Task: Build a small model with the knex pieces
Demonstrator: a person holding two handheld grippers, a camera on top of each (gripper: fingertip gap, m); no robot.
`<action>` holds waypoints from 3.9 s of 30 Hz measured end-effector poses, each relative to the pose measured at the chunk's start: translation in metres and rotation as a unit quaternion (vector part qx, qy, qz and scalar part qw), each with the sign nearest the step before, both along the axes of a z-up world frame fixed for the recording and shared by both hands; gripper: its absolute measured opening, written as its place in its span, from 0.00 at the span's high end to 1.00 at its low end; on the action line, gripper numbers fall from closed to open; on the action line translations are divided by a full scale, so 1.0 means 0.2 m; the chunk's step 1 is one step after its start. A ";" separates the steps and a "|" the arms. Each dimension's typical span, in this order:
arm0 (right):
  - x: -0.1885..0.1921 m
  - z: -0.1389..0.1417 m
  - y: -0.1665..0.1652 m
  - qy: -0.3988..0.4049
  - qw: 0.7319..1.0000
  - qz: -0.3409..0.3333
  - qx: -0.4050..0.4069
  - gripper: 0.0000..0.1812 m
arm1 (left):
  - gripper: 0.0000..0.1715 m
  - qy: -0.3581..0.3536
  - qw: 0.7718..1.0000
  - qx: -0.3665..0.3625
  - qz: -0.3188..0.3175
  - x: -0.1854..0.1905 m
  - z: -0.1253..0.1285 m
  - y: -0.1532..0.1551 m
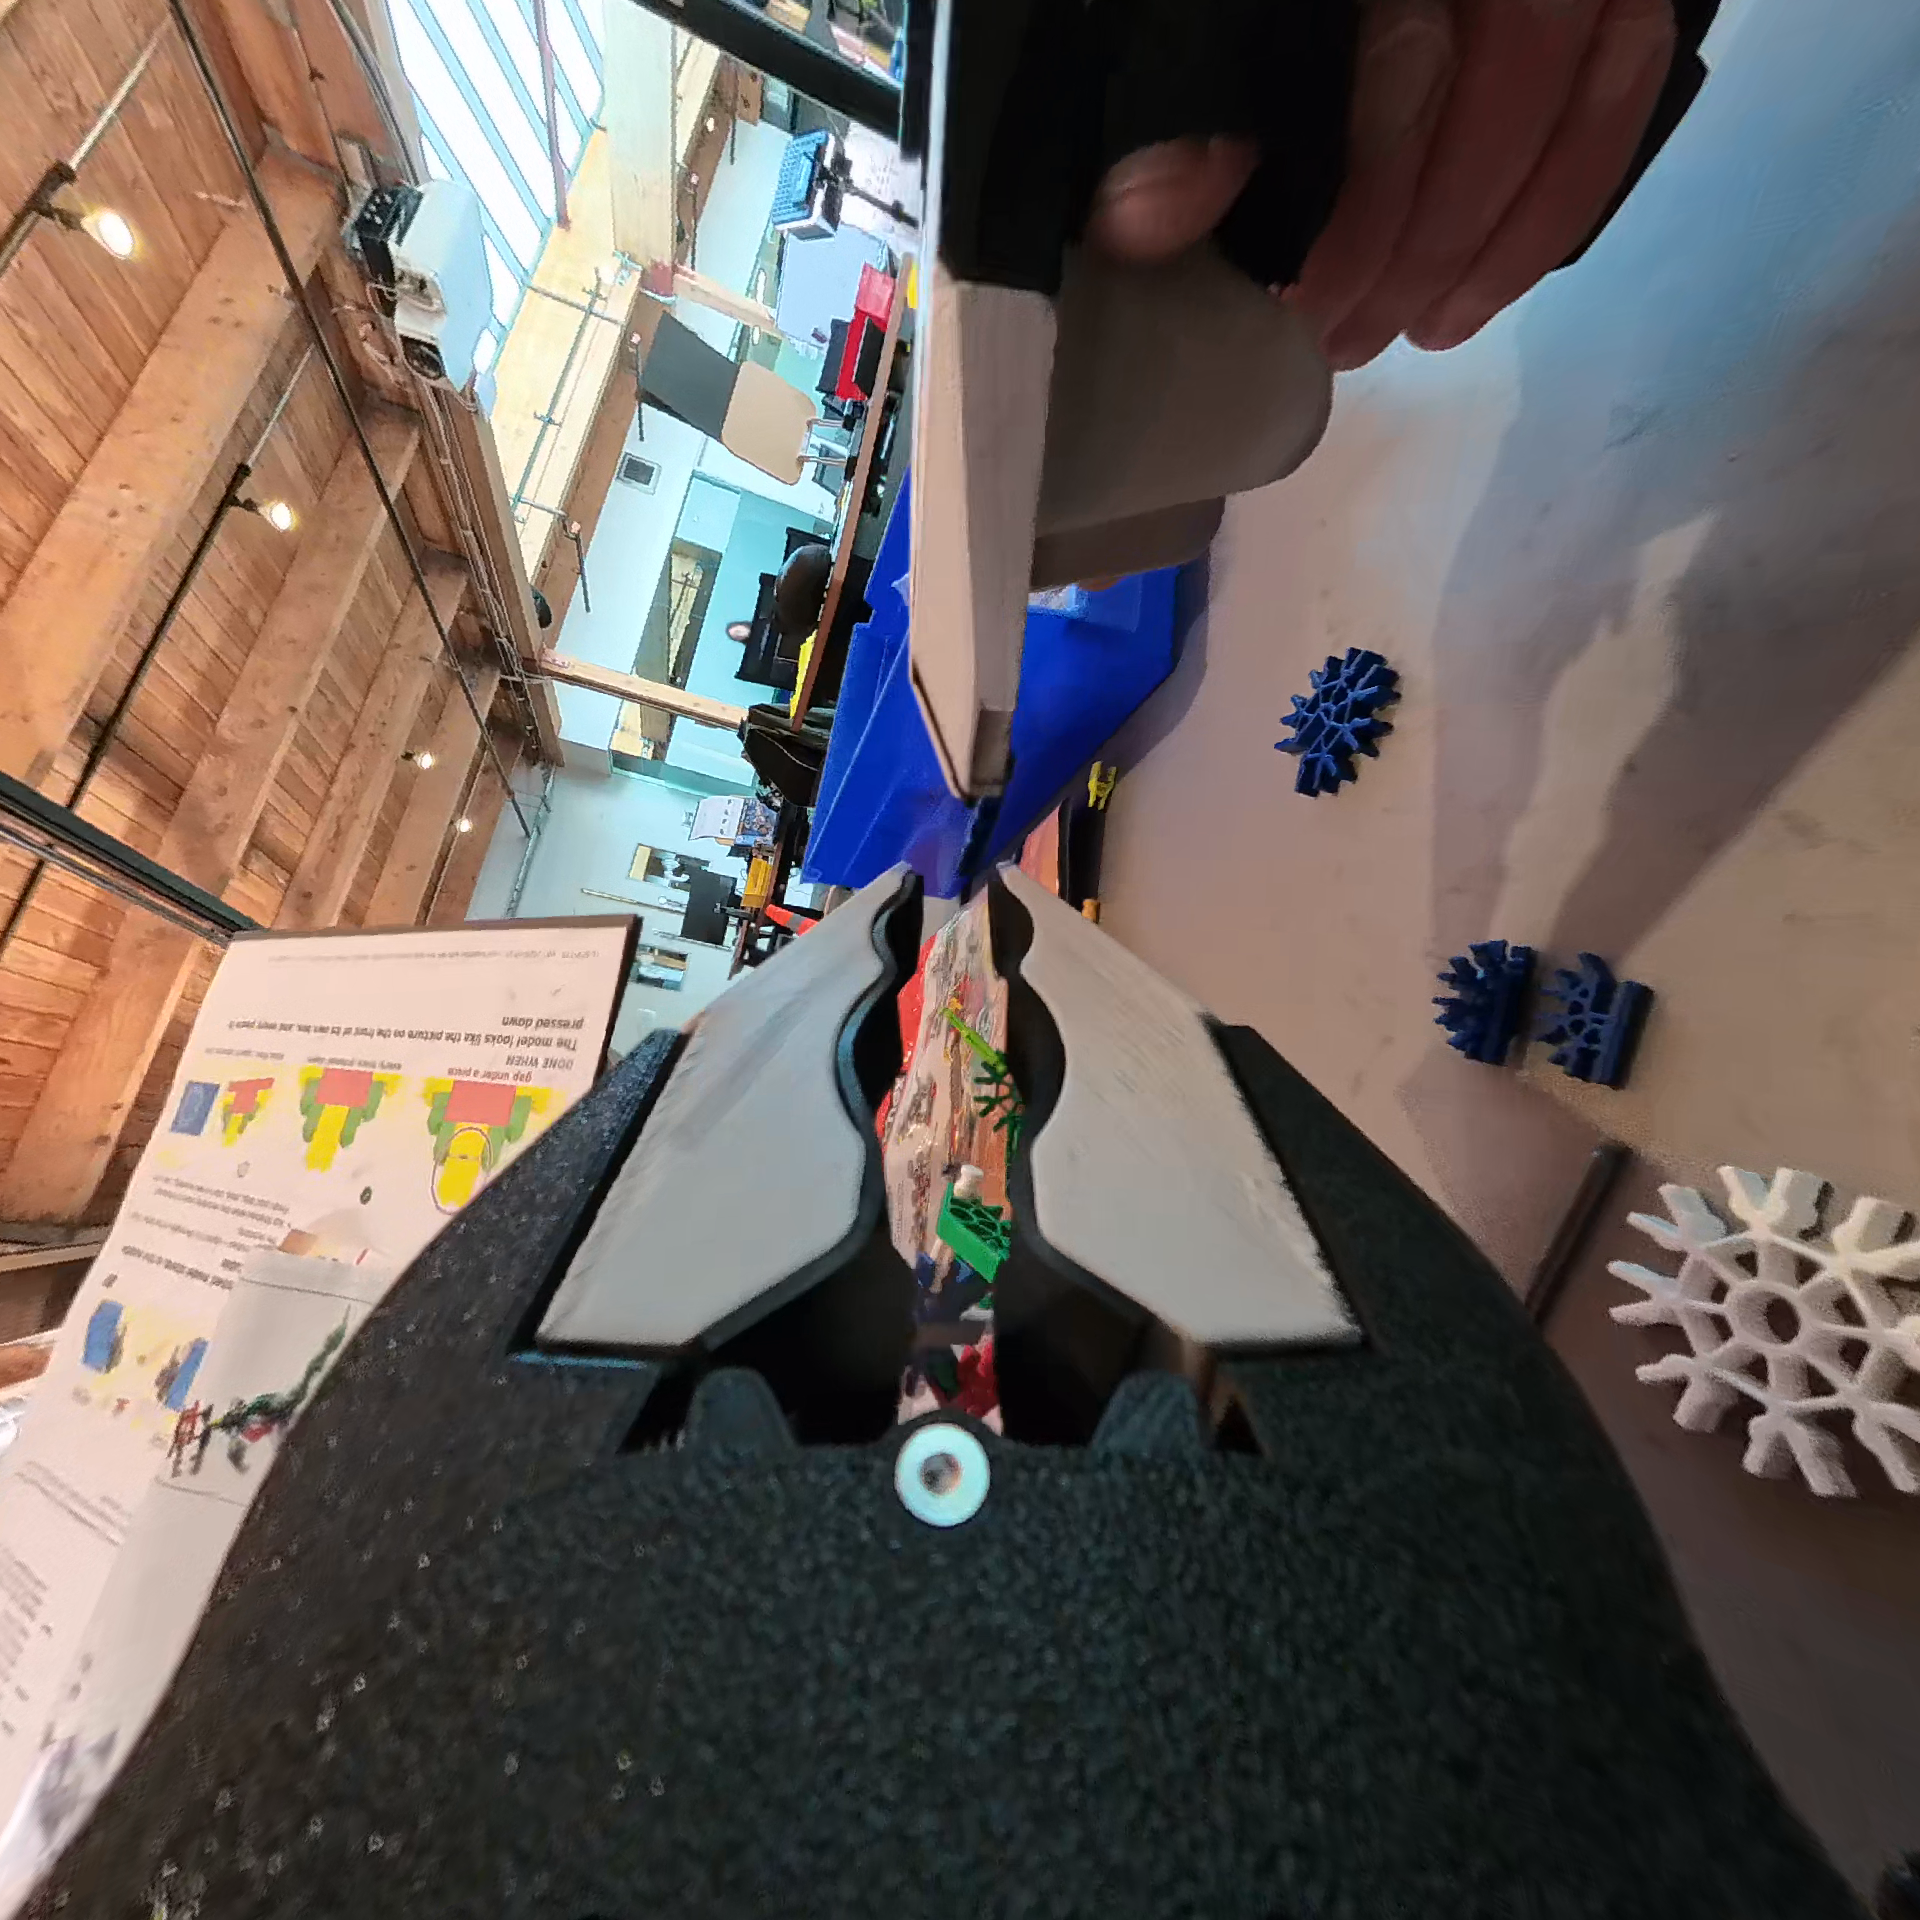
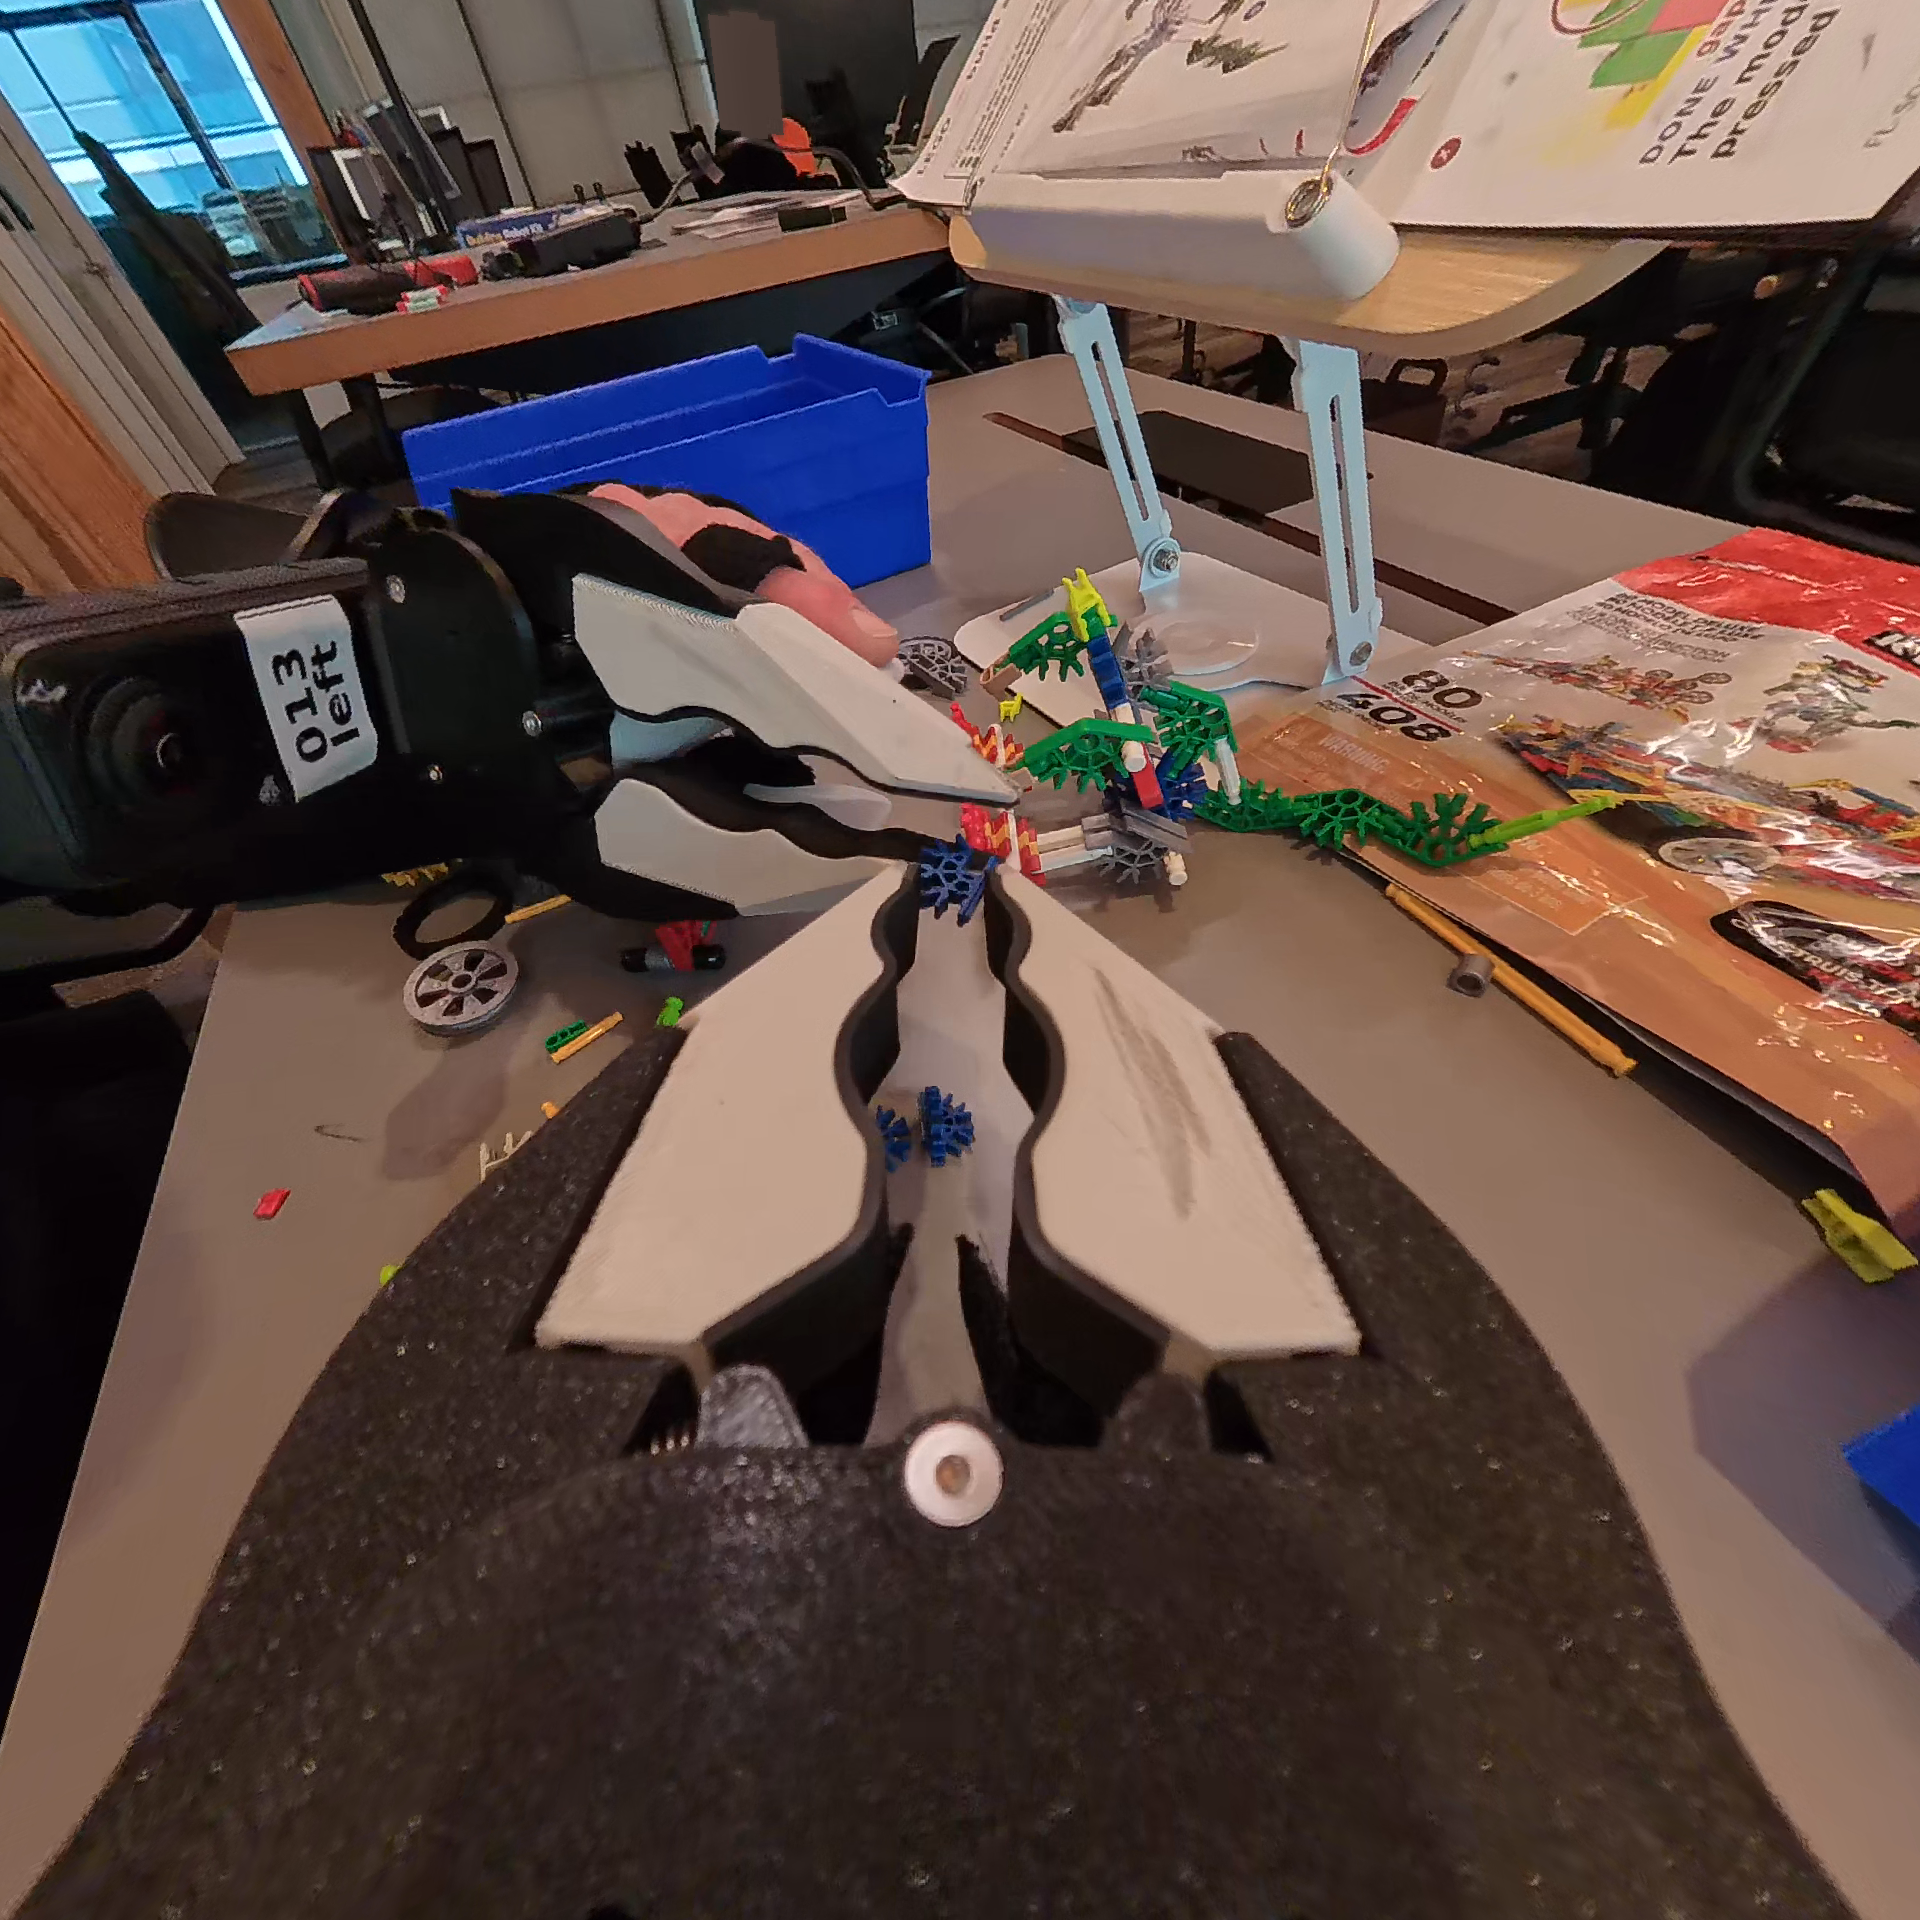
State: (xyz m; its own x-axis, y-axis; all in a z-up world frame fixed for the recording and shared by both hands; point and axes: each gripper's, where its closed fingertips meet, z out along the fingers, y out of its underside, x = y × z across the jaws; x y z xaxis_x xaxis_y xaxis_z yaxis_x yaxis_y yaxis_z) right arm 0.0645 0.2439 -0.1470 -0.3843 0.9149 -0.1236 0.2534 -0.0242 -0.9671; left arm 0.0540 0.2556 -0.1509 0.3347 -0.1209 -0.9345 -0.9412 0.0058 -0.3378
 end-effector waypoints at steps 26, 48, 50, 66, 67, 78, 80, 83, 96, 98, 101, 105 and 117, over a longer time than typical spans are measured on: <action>0.00 -0.04 -0.02 -0.023 1.000 0.005 0.002 0.90 | 1.00 0.026 1.000 -0.013 -0.012 0.06 -0.04 -0.01; -0.02 -0.09 0.07 -0.033 0.999 -0.019 0.007 0.92 | 0.96 -0.192 0.908 -0.369 -0.050 0.09 -0.32 -0.25; -0.02 -0.10 0.06 -0.036 0.999 -0.019 0.007 0.92 | 0.98 -0.205 0.892 -0.400 -0.053 0.11 -0.38 -0.28; -0.02 -0.11 0.05 -0.038 0.999 -0.014 0.010 0.92 | 0.98 -0.259 0.862 -0.436 -0.023 0.14 -0.50 -0.23; -0.02 -0.11 0.05 -0.038 0.999 -0.014 0.011 0.92 | 0.97 -0.259 0.859 -0.441 -0.027 0.15 -0.50 -0.24; -0.02 -0.11 0.05 -0.038 0.999 -0.014 0.012 0.92 | 0.94 -0.269 0.849 -0.454 -0.028 0.16 -0.51 -0.25; -0.02 -0.11 0.05 -0.038 0.999 -0.015 0.013 0.92 | 0.94 -0.272 0.848 -0.455 -0.026 0.16 -0.51 -0.25; -0.02 -0.11 0.06 -0.037 0.999 -0.015 0.014 0.92 | 0.94 -0.273 0.848 -0.454 -0.025 0.17 -0.51 -0.24; -0.02 -0.10 0.05 -0.035 0.999 -0.015 0.018 0.92 | 0.95 -0.280 0.852 -0.442 -0.008 0.18 -0.51 -0.20; -0.02 -0.10 0.05 -0.036 0.999 -0.015 0.019 0.92 | 0.95 -0.282 0.852 -0.441 -0.007 0.19 -0.51 -0.20; -0.02 -0.10 0.05 -0.036 0.999 -0.015 0.019 0.92 | 0.95 -0.277 0.856 -0.437 -0.007 0.20 -0.51 -0.19; -0.02 -0.10 0.05 -0.036 0.999 -0.015 0.020 0.92 | 0.96 -0.270 0.859 -0.435 -0.012 0.20 -0.51 -0.19; -0.03 -0.11 0.05 -0.039 0.999 -0.013 0.022 0.92 | 0.96 -0.276 0.846 -0.455 -0.035 0.24 -0.51 -0.23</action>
State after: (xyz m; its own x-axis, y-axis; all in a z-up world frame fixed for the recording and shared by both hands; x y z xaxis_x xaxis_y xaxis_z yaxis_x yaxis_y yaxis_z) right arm 0.0593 0.2537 -0.1694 -0.3517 0.9295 -0.1112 0.3270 0.0107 -0.9450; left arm 0.1013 0.2094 -0.2522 0.6523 -0.7435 -0.1475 -0.6466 -0.4443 -0.6201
